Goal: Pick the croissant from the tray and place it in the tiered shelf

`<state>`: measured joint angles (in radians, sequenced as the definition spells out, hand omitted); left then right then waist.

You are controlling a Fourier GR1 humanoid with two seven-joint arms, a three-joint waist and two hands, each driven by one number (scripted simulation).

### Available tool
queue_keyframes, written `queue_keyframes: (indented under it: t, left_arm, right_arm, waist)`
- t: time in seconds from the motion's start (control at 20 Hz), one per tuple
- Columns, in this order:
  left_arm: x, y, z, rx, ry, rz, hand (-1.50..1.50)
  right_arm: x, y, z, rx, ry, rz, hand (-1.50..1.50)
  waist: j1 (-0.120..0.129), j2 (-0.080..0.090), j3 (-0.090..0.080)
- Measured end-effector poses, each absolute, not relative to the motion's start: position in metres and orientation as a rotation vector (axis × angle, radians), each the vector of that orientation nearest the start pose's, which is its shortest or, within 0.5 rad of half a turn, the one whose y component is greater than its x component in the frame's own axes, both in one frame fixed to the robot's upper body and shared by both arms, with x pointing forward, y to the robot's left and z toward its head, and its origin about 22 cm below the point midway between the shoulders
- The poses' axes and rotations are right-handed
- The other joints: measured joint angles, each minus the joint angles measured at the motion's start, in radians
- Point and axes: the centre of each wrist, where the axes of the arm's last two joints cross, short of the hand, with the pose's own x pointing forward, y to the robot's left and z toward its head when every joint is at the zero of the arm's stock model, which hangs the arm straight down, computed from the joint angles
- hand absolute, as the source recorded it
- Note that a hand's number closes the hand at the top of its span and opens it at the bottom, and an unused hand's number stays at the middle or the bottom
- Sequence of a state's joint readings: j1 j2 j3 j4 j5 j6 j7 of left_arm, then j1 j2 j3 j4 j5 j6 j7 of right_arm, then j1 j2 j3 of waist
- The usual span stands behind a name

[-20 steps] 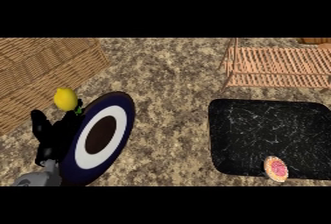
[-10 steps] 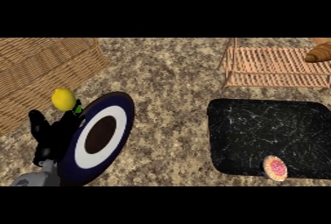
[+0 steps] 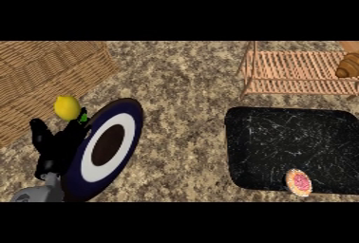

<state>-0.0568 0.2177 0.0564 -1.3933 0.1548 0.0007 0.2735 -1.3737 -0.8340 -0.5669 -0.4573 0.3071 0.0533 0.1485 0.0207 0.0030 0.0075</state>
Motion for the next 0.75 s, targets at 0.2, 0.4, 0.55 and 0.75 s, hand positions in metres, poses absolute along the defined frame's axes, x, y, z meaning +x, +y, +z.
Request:
queue_keyframes:
  t: [0.2, 0.4, 0.55, 0.75]
  left_arm:
    - [0.254, 0.296, -0.012, 0.091, -1.188, 0.022, 0.00]
    - [0.256, 0.295, -0.010, 0.090, -1.179, 0.023, 0.00]
    - [0.255, 0.293, -0.011, 0.089, -1.188, 0.030, 0.00]
    - [0.254, 0.291, -0.011, 0.089, -1.197, 0.023, 0.00]
  right_arm:
    - [0.377, -0.461, 0.375, -0.691, -1.745, -0.318, -1.50]
    - [0.349, -0.498, 0.376, -0.707, -1.717, -0.445, -1.50]
    - [0.325, -0.525, 0.377, -0.689, -1.702, -0.491, -1.50]
    - [0.298, -0.553, 0.372, -0.671, -1.704, -0.488, -1.50]
  waist:
    - [0.000, 0.001, 0.000]
    - [0.002, 0.003, 0.000]
    - [0.003, 0.004, 0.000]
    - [0.005, 0.005, 0.000]
